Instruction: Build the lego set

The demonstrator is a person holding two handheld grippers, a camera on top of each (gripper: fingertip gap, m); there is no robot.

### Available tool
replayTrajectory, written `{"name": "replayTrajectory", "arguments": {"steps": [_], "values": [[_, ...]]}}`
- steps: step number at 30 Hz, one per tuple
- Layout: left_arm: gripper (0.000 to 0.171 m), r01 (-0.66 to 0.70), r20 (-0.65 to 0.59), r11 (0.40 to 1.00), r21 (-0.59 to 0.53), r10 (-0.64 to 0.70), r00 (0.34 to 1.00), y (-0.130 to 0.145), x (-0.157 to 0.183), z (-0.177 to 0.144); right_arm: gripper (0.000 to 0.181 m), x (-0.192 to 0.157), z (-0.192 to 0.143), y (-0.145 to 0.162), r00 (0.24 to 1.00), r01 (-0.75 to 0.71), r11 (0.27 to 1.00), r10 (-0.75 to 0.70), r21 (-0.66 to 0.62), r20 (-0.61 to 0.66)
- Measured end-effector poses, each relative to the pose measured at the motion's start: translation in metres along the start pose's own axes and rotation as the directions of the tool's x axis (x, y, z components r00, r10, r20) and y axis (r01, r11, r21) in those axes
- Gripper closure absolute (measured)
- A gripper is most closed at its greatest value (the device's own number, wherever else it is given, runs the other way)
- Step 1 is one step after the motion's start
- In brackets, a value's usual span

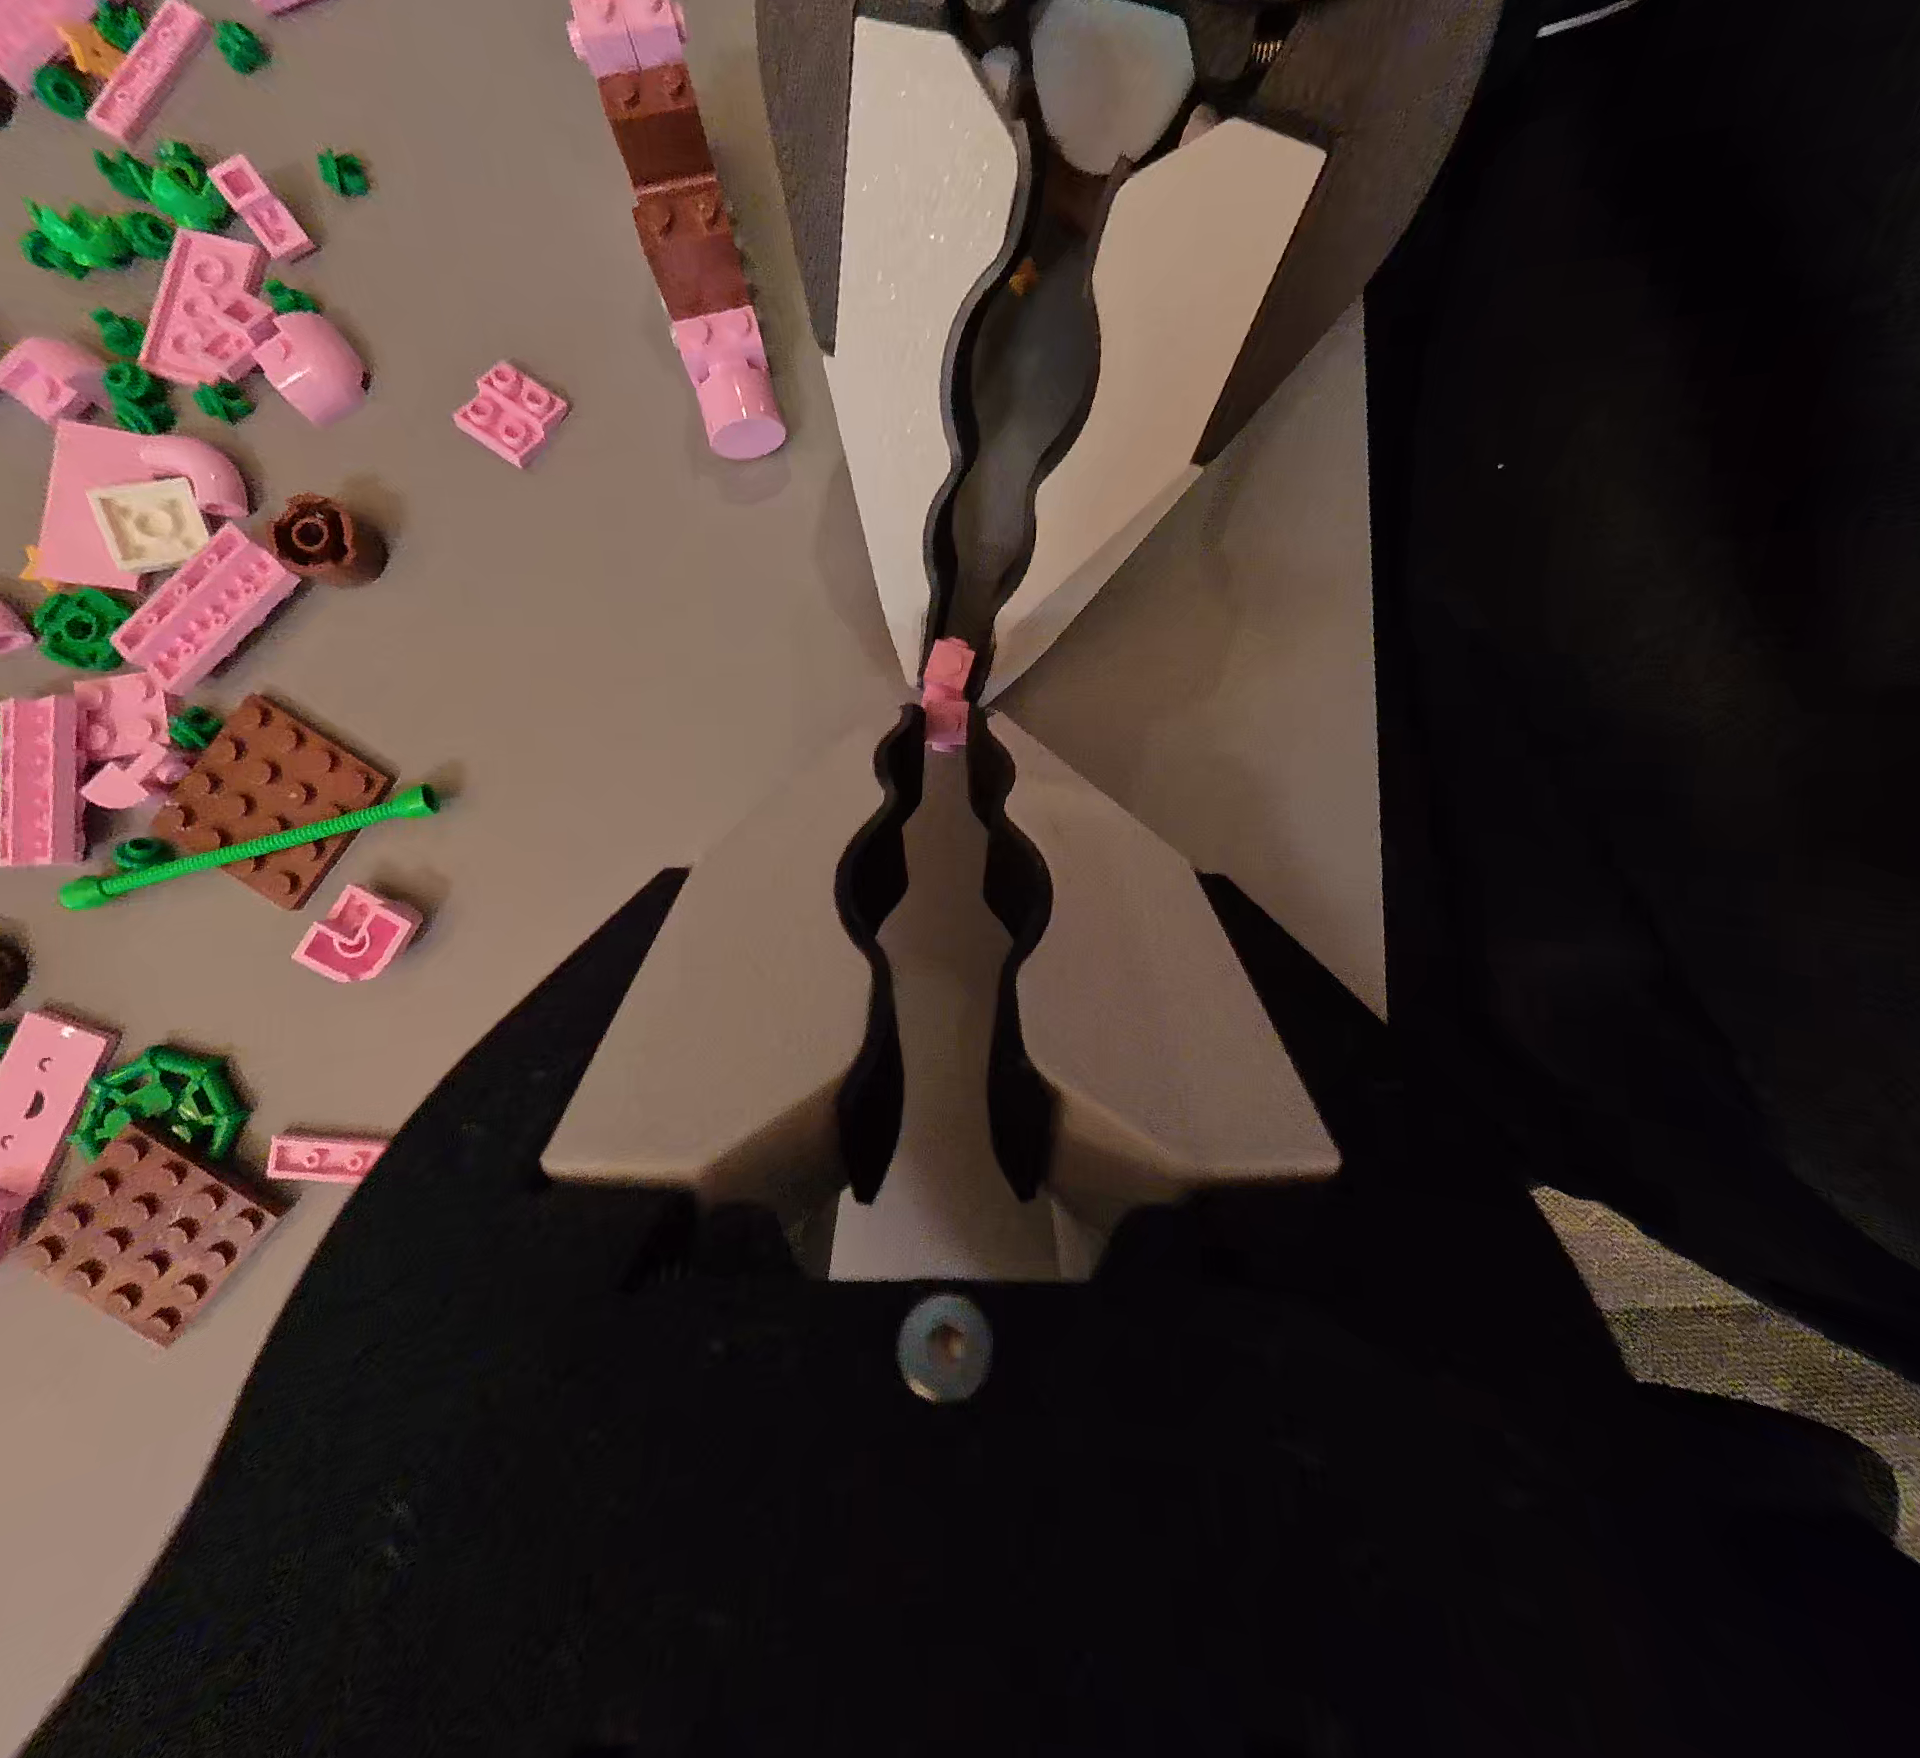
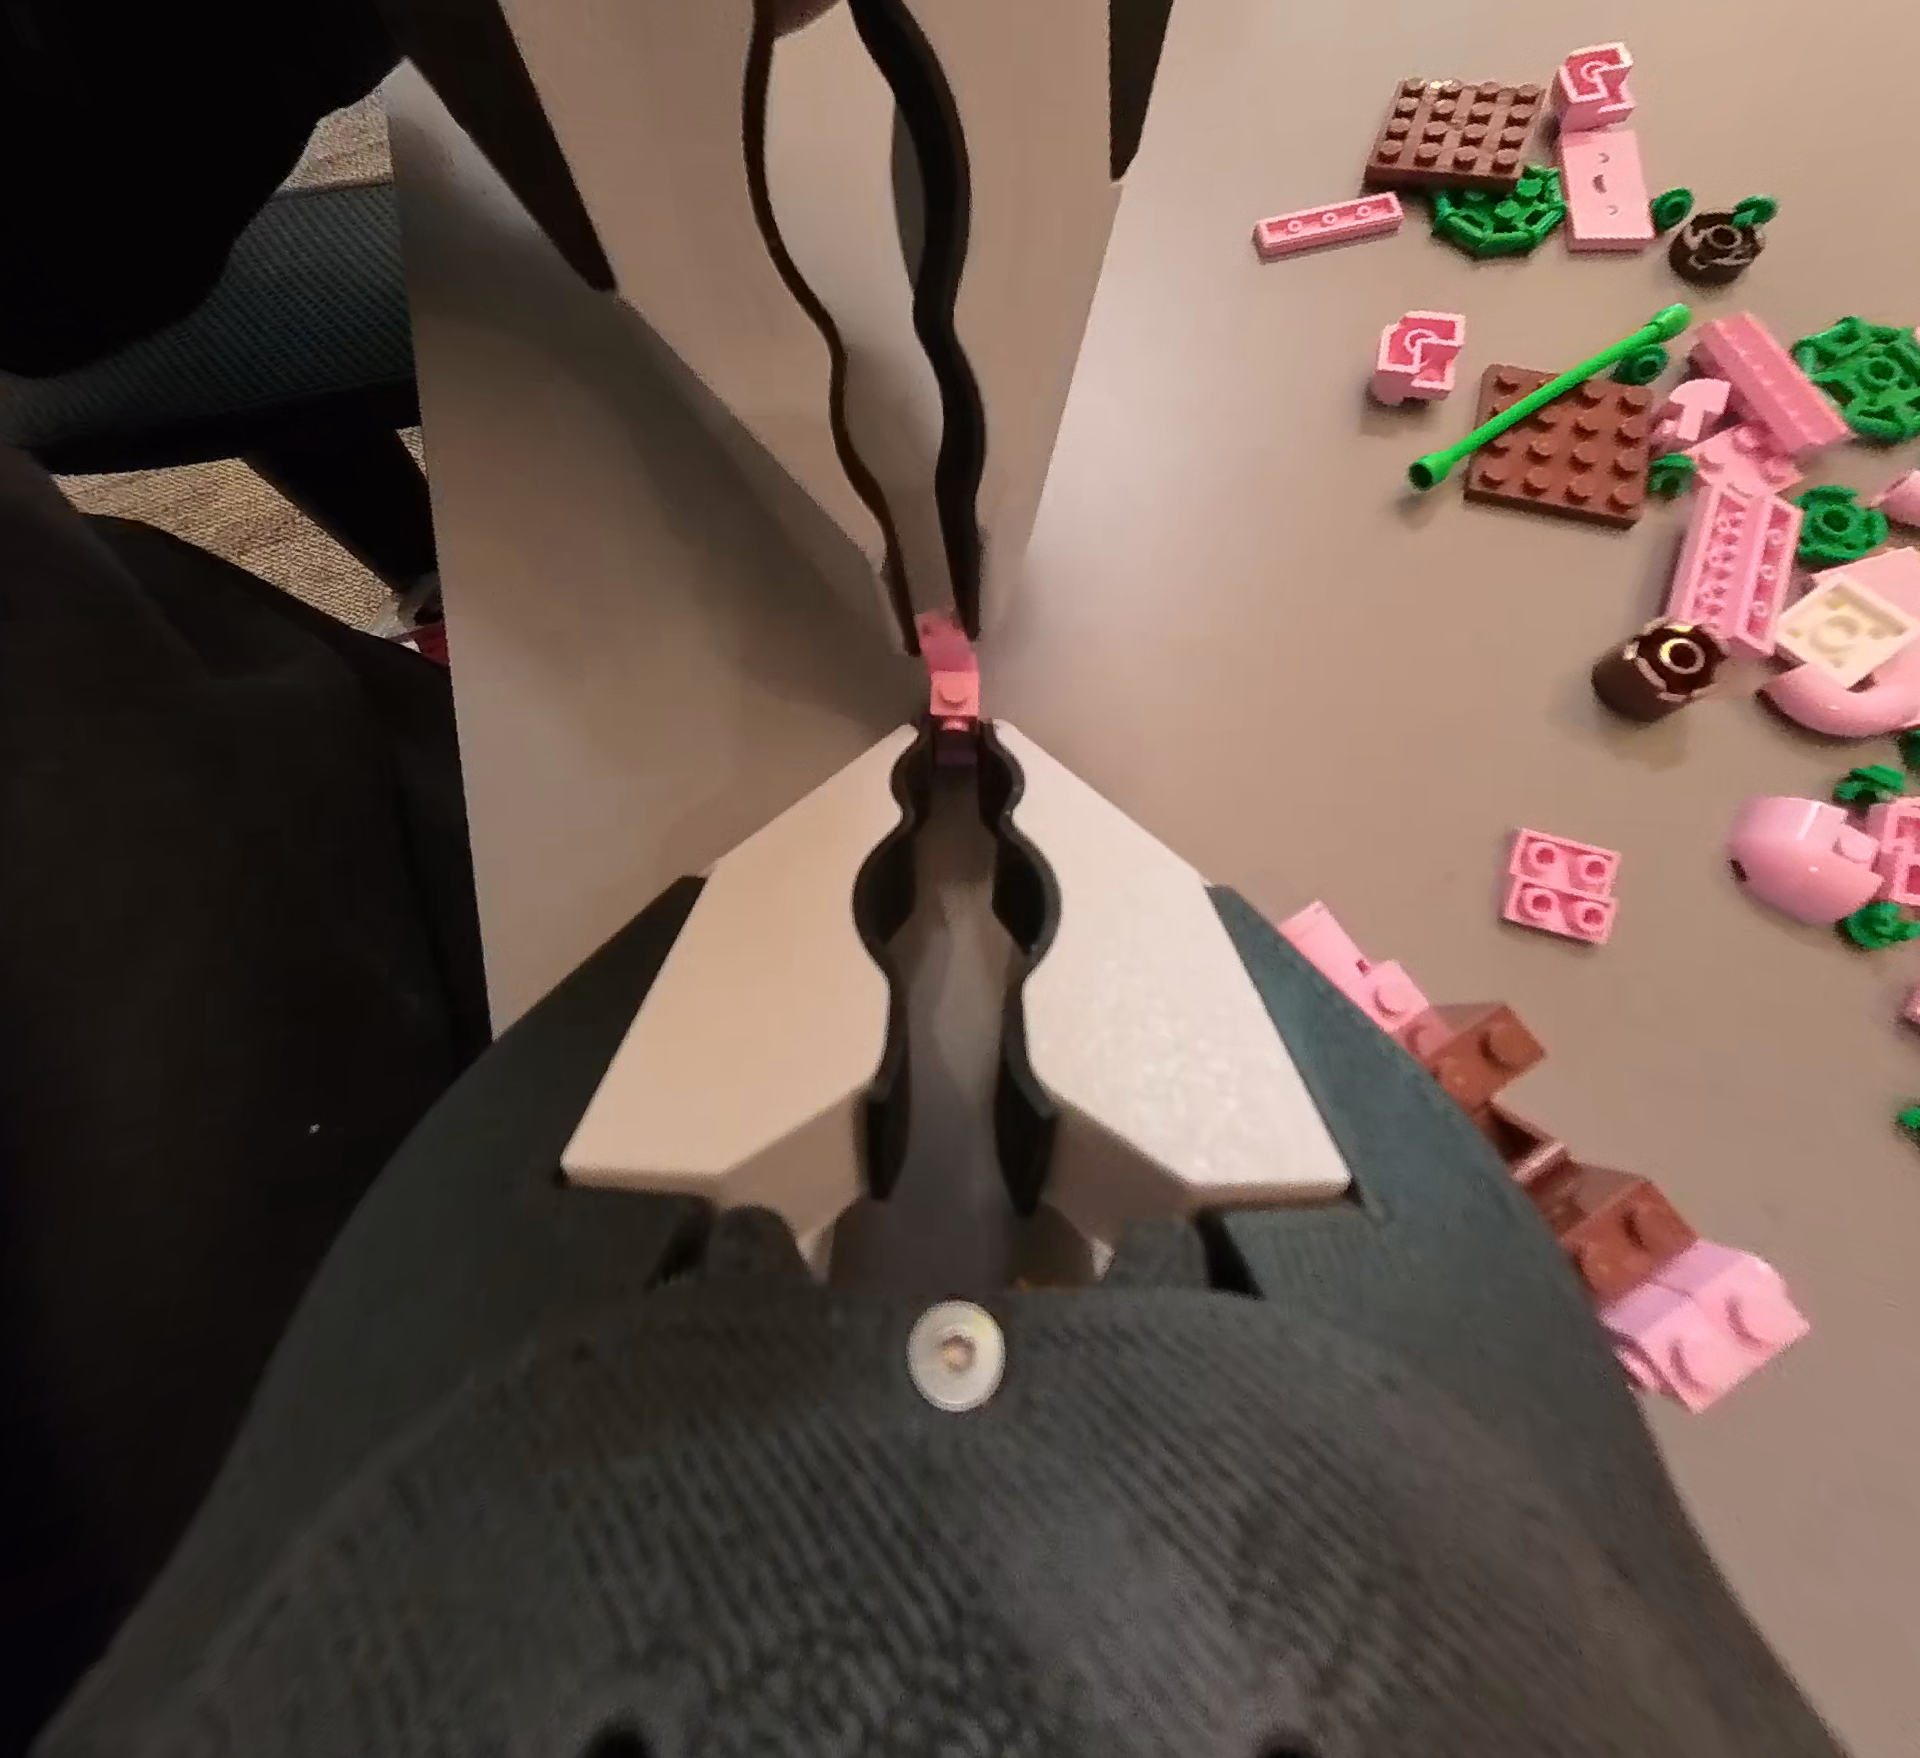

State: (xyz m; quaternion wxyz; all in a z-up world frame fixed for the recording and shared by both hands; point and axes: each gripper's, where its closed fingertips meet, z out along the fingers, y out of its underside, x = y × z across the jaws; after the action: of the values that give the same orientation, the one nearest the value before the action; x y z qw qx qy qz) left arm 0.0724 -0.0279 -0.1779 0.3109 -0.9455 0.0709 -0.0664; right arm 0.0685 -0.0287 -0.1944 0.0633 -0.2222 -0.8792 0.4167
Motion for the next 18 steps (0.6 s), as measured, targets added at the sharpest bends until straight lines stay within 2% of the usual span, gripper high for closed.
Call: {"name": "replayTrajectory", "arguments": {"steps": [8, 18], "values": [[0.165, -0.059, -0.013, 0.998, -0.023, 0.058, 0.998, 0.0005, -0.0017, 0.0013, 0.174, 0.0002, -0.0001, 0.0001, 1.000, -0.022, 1.000, 0.022, -0.002, 0.019], [0.165, -0.162, -0.134, 0.970, -0.182, 0.139, 0.981, 0.0003, -0.0005, 0.0021, 0.174, 0.0000, 0.0001, 0.0004, 0.999, -0.009, 1.000, 0.009, -0.006, 0.031]]}}
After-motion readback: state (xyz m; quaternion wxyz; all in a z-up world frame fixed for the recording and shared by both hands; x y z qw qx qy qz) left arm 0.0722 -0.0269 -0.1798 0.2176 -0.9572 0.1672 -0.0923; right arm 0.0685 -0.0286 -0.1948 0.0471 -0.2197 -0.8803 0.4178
